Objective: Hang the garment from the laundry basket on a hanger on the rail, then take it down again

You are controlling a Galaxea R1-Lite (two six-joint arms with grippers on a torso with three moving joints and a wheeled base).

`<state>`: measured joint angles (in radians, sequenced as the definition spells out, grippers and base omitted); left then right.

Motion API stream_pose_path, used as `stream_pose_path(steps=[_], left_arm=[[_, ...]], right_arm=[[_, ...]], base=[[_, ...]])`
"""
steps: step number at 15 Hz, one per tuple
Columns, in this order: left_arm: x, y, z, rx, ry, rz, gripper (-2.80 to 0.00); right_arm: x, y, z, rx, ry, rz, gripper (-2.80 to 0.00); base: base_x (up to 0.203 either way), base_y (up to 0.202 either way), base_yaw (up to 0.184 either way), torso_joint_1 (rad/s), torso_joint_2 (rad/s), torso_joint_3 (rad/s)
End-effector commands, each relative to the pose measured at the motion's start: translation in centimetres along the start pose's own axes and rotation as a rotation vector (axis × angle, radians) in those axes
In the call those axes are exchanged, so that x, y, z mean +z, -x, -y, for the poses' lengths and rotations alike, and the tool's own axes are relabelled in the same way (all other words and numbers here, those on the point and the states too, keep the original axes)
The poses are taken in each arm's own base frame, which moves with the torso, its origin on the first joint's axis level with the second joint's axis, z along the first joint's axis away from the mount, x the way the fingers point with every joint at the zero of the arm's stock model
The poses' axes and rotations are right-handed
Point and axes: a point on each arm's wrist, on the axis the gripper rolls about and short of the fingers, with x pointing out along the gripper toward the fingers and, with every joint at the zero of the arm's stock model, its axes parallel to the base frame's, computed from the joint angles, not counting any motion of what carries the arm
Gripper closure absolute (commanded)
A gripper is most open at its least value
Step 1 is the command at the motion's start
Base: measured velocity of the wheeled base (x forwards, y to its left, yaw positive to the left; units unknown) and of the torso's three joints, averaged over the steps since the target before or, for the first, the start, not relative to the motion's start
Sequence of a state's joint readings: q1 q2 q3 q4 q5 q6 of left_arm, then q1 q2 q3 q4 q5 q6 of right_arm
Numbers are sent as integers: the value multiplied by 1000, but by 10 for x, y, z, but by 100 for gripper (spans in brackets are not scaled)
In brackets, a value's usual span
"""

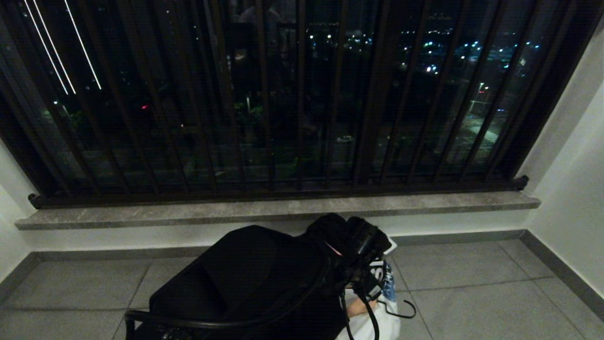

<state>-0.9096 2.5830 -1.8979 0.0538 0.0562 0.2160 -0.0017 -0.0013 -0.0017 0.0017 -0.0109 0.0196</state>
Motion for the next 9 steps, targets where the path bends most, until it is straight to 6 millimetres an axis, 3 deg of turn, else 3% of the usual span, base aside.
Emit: stream_pose_path(steps=[1, 5, 9], left_arm=[[7, 26, -3, 9, 4, 4, 0], [-2, 59, -8, 12, 32, -35, 0], [-21, 115, -31, 52, 76, -52, 0]], right_arm=[[0, 0, 0, 0, 0, -1, 0], [0, 0, 0, 0, 0, -1, 0], [0, 0, 0, 0, 0, -1, 0]], base=[[0, 0, 0, 0, 0, 0], [0, 0, 0, 0, 0, 0], [0, 0, 0, 0, 0, 0]])
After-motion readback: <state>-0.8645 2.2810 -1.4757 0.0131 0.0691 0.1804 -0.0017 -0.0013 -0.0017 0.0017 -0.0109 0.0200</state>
